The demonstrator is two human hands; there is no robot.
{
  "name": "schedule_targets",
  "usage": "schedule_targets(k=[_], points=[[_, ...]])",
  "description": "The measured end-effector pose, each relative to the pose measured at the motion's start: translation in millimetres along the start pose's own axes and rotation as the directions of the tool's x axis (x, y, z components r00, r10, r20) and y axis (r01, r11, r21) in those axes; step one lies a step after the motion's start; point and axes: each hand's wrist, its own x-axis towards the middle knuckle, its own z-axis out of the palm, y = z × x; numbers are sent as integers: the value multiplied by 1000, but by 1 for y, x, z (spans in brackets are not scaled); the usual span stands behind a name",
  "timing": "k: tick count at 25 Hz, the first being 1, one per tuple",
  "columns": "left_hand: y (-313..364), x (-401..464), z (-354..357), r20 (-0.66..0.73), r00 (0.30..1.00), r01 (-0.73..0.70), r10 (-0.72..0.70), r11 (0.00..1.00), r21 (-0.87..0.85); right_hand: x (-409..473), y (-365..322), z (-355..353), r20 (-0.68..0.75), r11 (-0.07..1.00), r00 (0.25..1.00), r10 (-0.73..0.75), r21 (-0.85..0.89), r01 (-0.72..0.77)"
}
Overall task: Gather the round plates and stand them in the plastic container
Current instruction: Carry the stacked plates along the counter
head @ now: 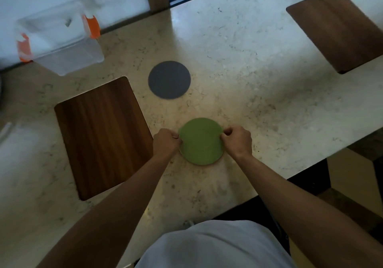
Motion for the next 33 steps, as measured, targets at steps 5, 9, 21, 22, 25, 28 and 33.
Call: schedule_targets(k=[5,9,21,22,25,28,33], points=[[3,-3,-3,26,996,-93,91,989,119,-3,-3,-3,11,999,1000,11,-45,-11],[2,-3,-2,41,992,-127,123,981,146,-4,-3,-5,5,998,1000,1,-59,0],[4,-5,5,29,986,-168,166,959,226,-16,-3,-4,-16,993,1000,-17,-119,15],[3,-6,6,31,984,-176,174,954,243,-16,-4,-4,-10,992,1000,-3,-130,1],[4,-7,9,48,978,-209,203,937,280,-15,-4,-4,-2,993,999,43,-114,-43],[3,-4,11,61,975,-224,215,930,291,-13,-5,-3,7,994,996,90,-69,-89],[0,1,16,33,993,-115,111,979,167,-11,-5,-2,60,990,989,138,-31,-137]])
